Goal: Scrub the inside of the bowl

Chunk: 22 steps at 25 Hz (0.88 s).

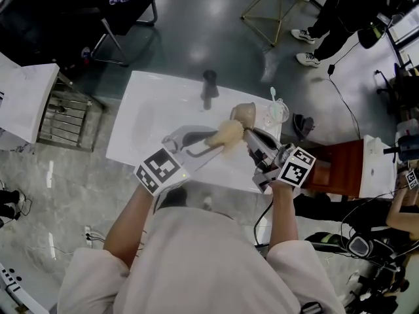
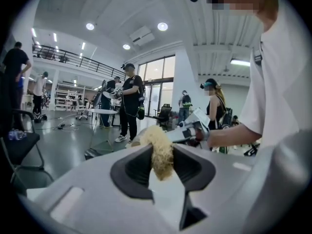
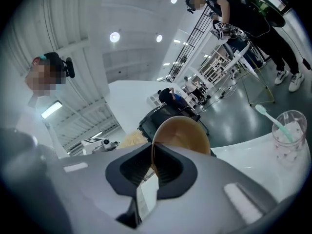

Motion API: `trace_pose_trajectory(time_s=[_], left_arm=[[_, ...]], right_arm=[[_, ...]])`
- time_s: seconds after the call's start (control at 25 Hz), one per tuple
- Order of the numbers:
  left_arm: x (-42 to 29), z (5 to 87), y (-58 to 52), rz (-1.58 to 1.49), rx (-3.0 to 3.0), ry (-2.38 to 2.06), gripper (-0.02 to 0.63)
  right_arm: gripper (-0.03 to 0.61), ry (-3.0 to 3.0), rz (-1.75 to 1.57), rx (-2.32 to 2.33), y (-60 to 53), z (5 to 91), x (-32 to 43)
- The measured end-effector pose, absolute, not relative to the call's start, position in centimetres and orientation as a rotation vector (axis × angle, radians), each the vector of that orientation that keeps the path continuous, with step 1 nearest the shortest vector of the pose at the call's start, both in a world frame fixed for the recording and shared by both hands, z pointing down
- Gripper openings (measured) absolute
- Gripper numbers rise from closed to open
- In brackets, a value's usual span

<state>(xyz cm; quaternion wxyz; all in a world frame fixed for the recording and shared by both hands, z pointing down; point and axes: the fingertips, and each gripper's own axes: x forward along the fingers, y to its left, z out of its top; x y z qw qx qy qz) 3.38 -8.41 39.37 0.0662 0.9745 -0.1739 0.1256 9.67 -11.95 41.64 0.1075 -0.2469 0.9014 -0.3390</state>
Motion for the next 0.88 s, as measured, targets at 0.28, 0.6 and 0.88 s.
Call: trace_pose_trajectory(time_s=[0.28, 0.6, 0.88], left_arm=[[4.0, 37.7, -9.7, 0.325, 2.989, -0.522, 0.112], [5.8, 37.1, -12.4, 0.358, 3.013, -0.521, 0.11], [4.8, 38.4, -15.0, 0.365, 2.98, -0.548, 0.11]], right_arm=[[0.02, 2.684, -1.017, -0.696, -11.6, 42.6, 10.1], [0.019, 2.646, -1.026, -0.517, -9.7, 41.8, 9.2], [0.02, 2.645, -0.997, -0.336, -7.4, 40.8, 9.4]])
